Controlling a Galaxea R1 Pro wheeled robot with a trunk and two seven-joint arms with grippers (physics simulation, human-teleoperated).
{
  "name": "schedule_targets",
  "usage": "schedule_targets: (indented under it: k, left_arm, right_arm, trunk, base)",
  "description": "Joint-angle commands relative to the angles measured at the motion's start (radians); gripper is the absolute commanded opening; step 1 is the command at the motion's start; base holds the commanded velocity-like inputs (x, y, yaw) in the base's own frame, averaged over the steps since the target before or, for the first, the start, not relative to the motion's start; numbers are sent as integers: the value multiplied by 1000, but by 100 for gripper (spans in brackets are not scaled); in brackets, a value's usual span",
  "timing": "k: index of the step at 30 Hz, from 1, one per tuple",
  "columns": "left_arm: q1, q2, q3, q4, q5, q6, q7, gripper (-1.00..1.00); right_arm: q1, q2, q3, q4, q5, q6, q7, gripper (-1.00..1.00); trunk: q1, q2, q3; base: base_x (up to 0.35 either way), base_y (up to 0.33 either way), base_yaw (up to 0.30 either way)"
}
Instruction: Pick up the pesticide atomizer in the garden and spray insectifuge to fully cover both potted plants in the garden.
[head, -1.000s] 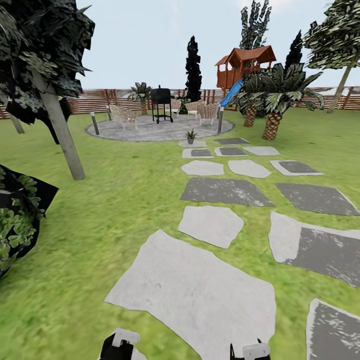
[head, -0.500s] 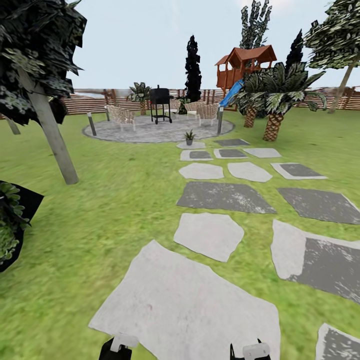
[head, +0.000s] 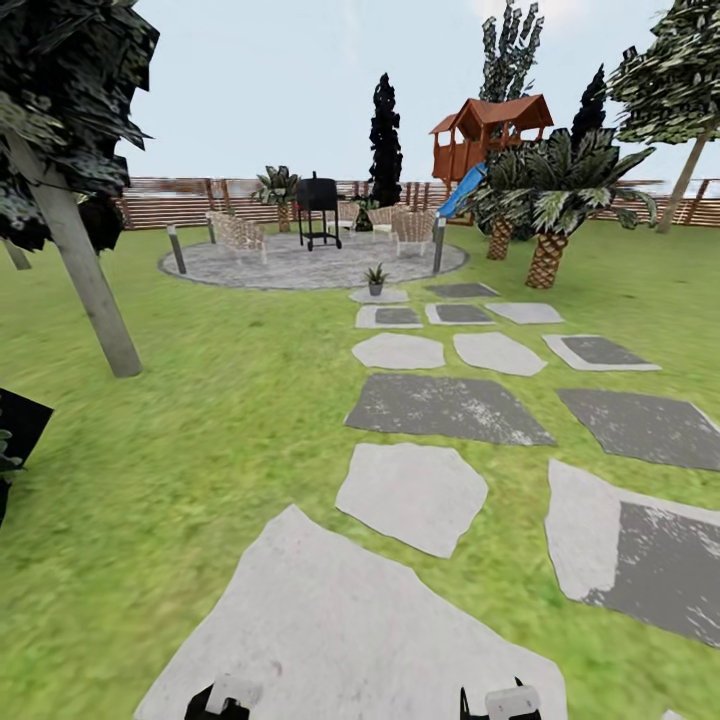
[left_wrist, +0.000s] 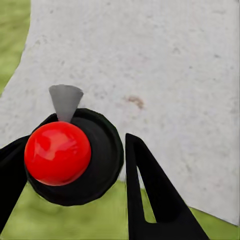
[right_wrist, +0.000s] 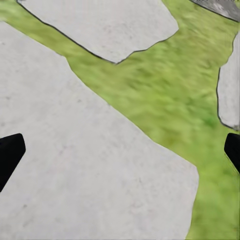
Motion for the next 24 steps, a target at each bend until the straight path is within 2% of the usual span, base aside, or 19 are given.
schedule_targets:
  k: [1, 24]
  left_arm:
    - [2, 1, -9, 0, 8, -3, 3, -100]
    - [6, -2, -10, 2, 11, -3, 3, -100]
  right_arm:
    - [-1, 0, -8, 0, 11, -2, -5, 100]
    - [-1, 0, -8, 1, 11, -2, -5, 100]
  trunk:
    - [0, 0, -1]
    - [0, 0, -1]
  base:
    - [330, -112, 0]
    - [330, -112, 0]
